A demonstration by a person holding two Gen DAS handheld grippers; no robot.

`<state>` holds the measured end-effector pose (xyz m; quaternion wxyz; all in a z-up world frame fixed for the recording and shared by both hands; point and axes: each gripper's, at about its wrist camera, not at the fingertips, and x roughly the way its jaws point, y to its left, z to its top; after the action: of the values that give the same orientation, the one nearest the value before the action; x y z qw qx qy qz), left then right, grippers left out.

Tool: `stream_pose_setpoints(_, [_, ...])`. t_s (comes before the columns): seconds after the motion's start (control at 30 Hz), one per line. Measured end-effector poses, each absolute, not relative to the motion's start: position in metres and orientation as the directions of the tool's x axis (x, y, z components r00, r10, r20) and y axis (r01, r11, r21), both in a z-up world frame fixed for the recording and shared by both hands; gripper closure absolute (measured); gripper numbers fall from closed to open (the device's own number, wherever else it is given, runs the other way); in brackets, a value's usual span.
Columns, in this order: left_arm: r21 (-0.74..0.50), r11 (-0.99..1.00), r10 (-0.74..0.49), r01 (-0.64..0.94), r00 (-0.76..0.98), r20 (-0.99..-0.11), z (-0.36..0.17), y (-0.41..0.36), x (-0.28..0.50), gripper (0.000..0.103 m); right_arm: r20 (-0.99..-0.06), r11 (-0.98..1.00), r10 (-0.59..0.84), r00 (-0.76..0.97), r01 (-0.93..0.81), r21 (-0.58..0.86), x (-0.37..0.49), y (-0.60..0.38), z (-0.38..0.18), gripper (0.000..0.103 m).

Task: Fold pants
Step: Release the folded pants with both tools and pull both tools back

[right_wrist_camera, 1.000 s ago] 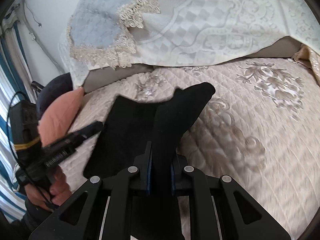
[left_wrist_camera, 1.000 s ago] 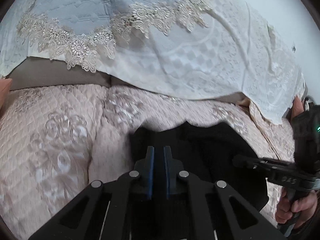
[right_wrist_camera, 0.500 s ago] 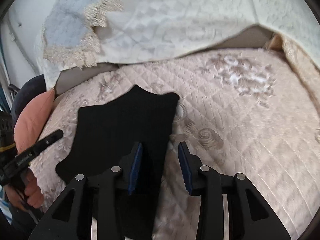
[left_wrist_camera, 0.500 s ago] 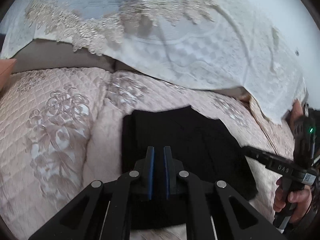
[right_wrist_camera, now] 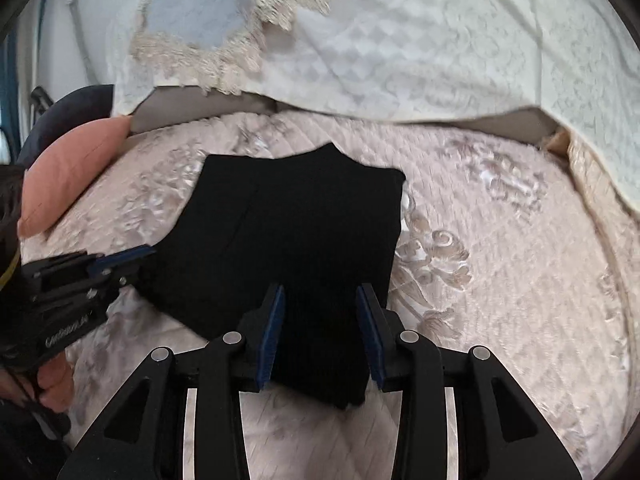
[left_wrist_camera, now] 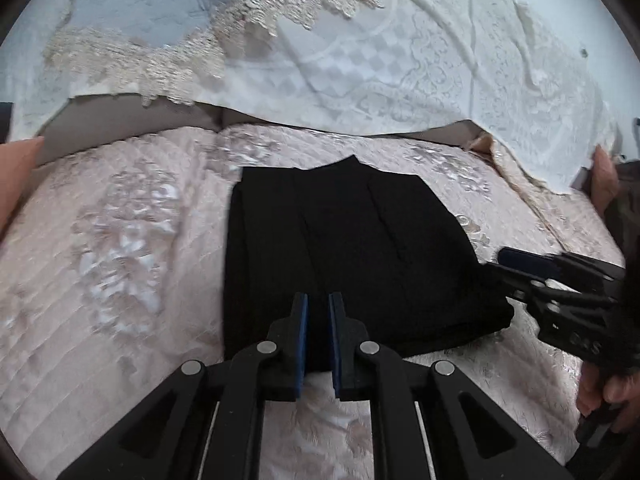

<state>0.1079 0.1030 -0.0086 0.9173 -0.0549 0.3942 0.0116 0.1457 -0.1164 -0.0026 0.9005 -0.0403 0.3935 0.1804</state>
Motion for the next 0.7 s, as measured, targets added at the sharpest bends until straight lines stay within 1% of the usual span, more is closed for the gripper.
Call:
stream_pose_setpoints(0.3, [-0.106,0.989,-0.001,-0.105,0.707,-0.707,0.012,0.078,0.055,0.09,-0.7,0.928,0.318,0.64,-0.36,0.092,0.087,-0.117,0.018,0.065])
stream_pose_setpoints(0.37, [-0.112,0.987,-0.001,-0.111,0.706,-0.708,0.015,0.074,0.045,0.086,-0.7,0.932,0.308,0.644,-0.353,0.084,0.075,-0.116,0.02,0.065])
stream_pose_setpoints(0.43, [-0.11,0.987,0.004,-0.115,0.707,-0.707,0.016,0.069,0.036,0.084,-0.699,0.935,0.305,0.646,-0.342,0.092,0.065,-0.118,0.021,0.065])
stream_pose_setpoints(0.47, [-0.103,0.988,0.01,-0.117,0.708,-0.706,0.017,0.067,0.031,0.083,-0.699,0.933,0.312,0.643,-0.345,0.1,0.06,-0.118,0.02,0.064])
stream_pose_setpoints(0.6, [-0.088,0.988,0.026,-0.125,0.709,-0.705,0.018,0.063,0.017,0.072,-0.7,0.934,0.301,0.647,-0.348,0.08,0.044,-0.114,0.017,0.058])
stream_pose_setpoints(0.7, [-0.076,0.989,0.037,-0.13,0.701,-0.712,0.013,0.061,0.013,0.068,-0.702,0.935,0.295,0.649,-0.347,0.072,0.037,-0.111,0.013,0.055])
